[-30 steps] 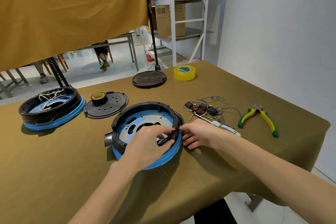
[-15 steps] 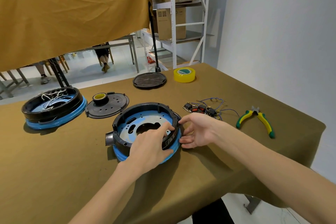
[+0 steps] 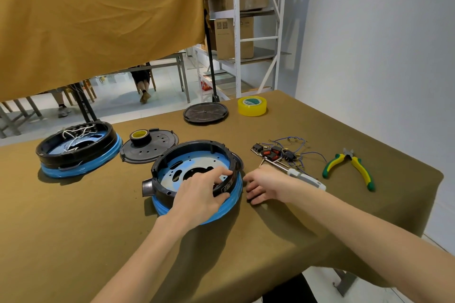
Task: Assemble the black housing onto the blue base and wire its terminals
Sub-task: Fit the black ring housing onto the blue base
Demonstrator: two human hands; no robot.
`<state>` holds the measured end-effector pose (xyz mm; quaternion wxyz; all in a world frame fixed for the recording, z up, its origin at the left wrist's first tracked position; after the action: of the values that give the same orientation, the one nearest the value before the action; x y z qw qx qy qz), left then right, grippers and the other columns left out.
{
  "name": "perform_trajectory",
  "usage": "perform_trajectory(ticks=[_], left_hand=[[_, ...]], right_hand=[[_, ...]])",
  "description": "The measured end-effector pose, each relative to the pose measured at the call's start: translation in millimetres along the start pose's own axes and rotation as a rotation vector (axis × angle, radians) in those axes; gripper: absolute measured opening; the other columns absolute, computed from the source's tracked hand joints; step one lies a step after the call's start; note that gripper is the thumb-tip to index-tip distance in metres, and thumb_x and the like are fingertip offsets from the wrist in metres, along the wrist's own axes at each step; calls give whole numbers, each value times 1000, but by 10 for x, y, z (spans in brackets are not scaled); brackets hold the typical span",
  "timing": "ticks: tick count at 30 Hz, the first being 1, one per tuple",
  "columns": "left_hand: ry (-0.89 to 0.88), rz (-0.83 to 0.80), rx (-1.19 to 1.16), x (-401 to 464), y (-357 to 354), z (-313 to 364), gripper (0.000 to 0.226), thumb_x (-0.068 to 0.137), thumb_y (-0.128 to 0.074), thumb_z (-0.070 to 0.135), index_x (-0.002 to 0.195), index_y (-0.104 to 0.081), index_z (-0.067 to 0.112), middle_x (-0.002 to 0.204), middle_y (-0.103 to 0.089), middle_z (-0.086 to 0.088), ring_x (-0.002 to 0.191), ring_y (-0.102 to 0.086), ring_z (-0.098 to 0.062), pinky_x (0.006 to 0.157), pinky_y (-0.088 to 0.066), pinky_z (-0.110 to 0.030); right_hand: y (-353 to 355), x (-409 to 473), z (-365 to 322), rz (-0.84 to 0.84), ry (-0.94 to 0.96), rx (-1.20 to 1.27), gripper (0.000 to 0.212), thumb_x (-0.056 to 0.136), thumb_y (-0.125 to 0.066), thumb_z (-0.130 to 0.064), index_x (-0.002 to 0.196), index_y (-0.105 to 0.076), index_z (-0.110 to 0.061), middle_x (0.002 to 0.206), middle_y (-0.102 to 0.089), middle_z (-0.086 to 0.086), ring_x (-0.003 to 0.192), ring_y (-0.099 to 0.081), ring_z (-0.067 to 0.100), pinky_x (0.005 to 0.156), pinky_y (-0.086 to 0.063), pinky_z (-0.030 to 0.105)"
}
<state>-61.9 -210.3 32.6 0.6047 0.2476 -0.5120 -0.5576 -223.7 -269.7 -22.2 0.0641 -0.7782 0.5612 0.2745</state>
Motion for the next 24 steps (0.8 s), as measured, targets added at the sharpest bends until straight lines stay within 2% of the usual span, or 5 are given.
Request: perform_trajectory(ticks=[4, 9, 13, 17, 24], left_hand=[[21, 34, -56, 37, 90, -66, 50, 89, -76, 40, 133, -53, 48, 110, -73, 16, 105, -68, -9, 85, -59, -34], [73, 88, -277, 80, 262, -277, 49, 87, -80, 30, 131, -61, 39, 89, -75, 20, 92, -70, -3, 83, -61, -39], [73, 61, -302, 20, 234, -341, 51, 87, -81, 29, 133, -61, 38, 101, -75, 20, 102, -69, 0, 91, -60, -36], [36, 85, -189, 2, 192, -287, 54, 87, -80, 33, 136, -59, 41, 109, -75, 19, 108, -68, -1, 93, -58, -27], [-24, 113, 13, -32, 105, -85, 55, 90, -75, 39, 140, -53, 46, 113, -74, 16, 103, -68, -13, 81, -59, -32]], right_hand=[[8, 111, -95, 96, 98, -153, 41, 102, -62, -24, 132, -50, 1, 105, -62, 12, 81, -66, 19, 52, -57, 26], [-58, 186, -198, 149, 155, -349, 31, 100, -61, -29, 114, -58, -2, 84, -58, 5, 73, -58, 17, 55, -49, 25], [-86, 229, -253, 152, 165, -386, 39, 94, -72, -32, 112, -62, 1, 91, -60, 8, 82, -59, 22, 63, -52, 31], [-40, 277, -264, 174, 109, -280, 37, 94, -74, -19, 122, -59, -1, 114, -62, 11, 103, -60, 25, 77, -51, 36], [-44, 249, -169, 12, -51, 171, 22, 100, -58, -8, 121, -59, -3, 106, -72, 17, 93, -73, 26, 86, -61, 40]])
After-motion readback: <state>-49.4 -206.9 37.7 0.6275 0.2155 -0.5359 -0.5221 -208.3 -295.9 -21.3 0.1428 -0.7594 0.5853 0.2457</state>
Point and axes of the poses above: each hand's wrist, its own x-axis towards the middle knuckle, its own y-axis out of the back of the hand, z = x × y, the point moved 8 cm from there along x, towards the middle knuckle
